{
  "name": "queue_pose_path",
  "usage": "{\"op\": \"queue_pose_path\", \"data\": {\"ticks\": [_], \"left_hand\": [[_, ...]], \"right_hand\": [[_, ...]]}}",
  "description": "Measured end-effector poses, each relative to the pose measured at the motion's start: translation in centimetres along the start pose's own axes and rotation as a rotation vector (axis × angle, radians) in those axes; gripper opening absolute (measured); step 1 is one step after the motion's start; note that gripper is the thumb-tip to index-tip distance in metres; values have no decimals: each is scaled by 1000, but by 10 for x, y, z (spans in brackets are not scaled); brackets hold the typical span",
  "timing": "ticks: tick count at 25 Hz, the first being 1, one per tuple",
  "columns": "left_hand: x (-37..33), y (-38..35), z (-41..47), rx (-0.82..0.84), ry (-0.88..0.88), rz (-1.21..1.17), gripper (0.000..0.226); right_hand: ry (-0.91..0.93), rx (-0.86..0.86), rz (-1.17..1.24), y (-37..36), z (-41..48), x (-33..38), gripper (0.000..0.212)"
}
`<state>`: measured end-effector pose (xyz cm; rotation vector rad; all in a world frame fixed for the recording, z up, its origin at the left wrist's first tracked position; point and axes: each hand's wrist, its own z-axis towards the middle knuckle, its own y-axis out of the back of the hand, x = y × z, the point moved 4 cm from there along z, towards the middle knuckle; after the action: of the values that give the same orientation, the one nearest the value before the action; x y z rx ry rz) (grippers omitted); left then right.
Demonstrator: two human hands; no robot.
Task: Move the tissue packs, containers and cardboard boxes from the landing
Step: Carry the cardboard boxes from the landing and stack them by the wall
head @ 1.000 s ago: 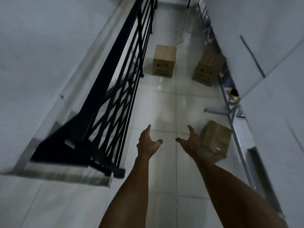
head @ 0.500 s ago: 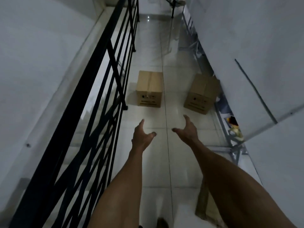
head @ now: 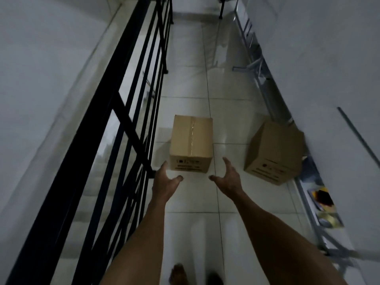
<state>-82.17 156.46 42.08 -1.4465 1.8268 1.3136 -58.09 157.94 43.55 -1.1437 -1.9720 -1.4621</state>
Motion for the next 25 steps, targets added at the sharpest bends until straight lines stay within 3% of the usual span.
{"op": "queue_pose_path", "data": {"ticks": [8, 15, 19, 22, 25], "left_hand": [[10, -51, 275, 2, 22, 55, 79], [83, -122, 489, -1, 193, 171, 90], [125, -139, 549, 32, 153, 208, 95], [141, -152, 571, 110, 180, 183, 93], [141, -160, 574, 79, 158, 200, 96]], "right_hand": [[-67, 91, -17, -68, 278, -48, 96], [-133, 119, -55, -135, 485, -142, 99], [-109, 130, 10, -161, 534, -174, 108], [-63, 104, 80, -172, 547, -191, 99], [-54, 69, 74, -177, 552, -200, 99]]}}
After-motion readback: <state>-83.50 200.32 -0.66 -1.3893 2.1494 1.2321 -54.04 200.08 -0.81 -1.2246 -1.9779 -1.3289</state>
